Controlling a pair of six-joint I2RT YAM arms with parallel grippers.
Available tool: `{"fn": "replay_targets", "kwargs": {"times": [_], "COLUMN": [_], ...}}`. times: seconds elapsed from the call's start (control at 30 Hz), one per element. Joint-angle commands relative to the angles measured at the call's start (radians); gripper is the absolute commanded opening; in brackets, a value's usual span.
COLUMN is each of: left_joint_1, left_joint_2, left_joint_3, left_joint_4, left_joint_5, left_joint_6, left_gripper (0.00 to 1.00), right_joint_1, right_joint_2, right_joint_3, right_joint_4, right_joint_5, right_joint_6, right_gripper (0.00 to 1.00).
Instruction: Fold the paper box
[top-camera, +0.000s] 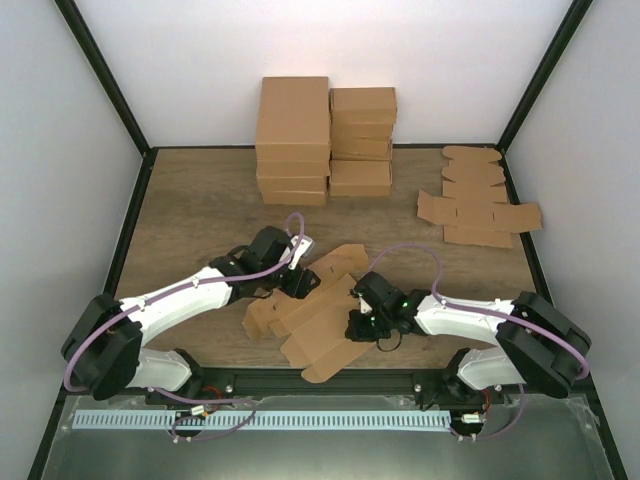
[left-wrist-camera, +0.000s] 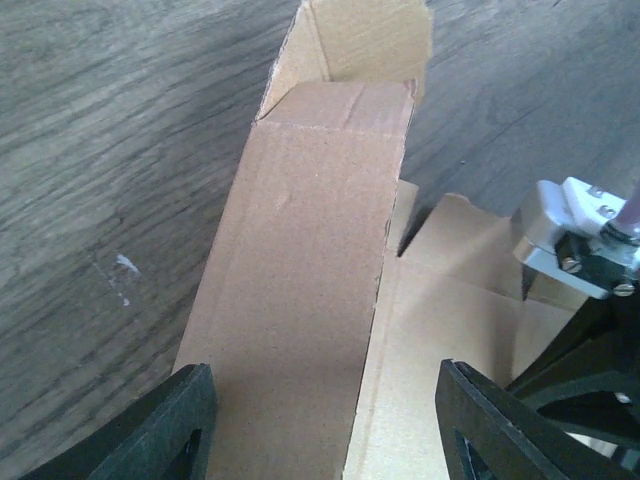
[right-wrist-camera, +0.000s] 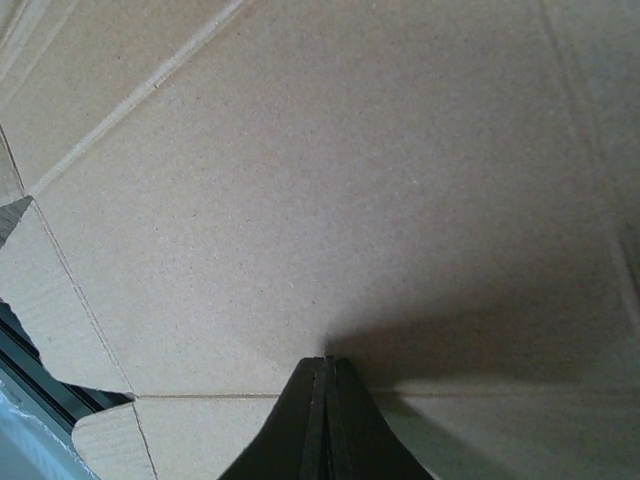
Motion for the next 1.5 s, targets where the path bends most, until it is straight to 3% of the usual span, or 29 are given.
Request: {"fn": "replay_targets", "kwargs": {"times": [0.0,0.27,0.73,1.17,1.27,1.47], "left_joint_1": [-0.005,-0.005,-0.006,-0.006,-0.006,-0.005], "left_joint_2": [0.005,0.021,0.017,-0.002,-0.003,-0.006], "left_joint_3": [0.029,0.016,0.013,-0.007,-0.007,-0.01], "left_joint_4": [-0.002,0.012,0.014,0.024,0.024,0.034], "left_joint_5": [0.086,0.104,0.084,0.091,0.093,0.107], "left_joint_6": [-0.023,-0.03,-0.042,-0.048,-0.047,-0.056], "left_gripper": [0.64,0.65,0.63,0.63,0.63,0.63], "right_joint_1": [-0.002,-0.002,-0.001,-0.001,-0.002,-0.002], "right_joint_2": [0.008,-0.074,-0.196,-0.222,-0.235,-0.279], "right_joint_3": [0.029,0.047,0.089,-0.02,-0.041,-0.143], "right_joint_4": [-0.035,-0.011,0.09,0.086,0.054,0.061], "right_joint_5": [0.048,0.033,0.147,0.041,0.006,-0.033], "right_joint_6": [-0.011,0.013,0.255,0.261,0.236,0.263], "right_gripper": [0.01,0.03,0.28,0.23,0.19,0.01]}}
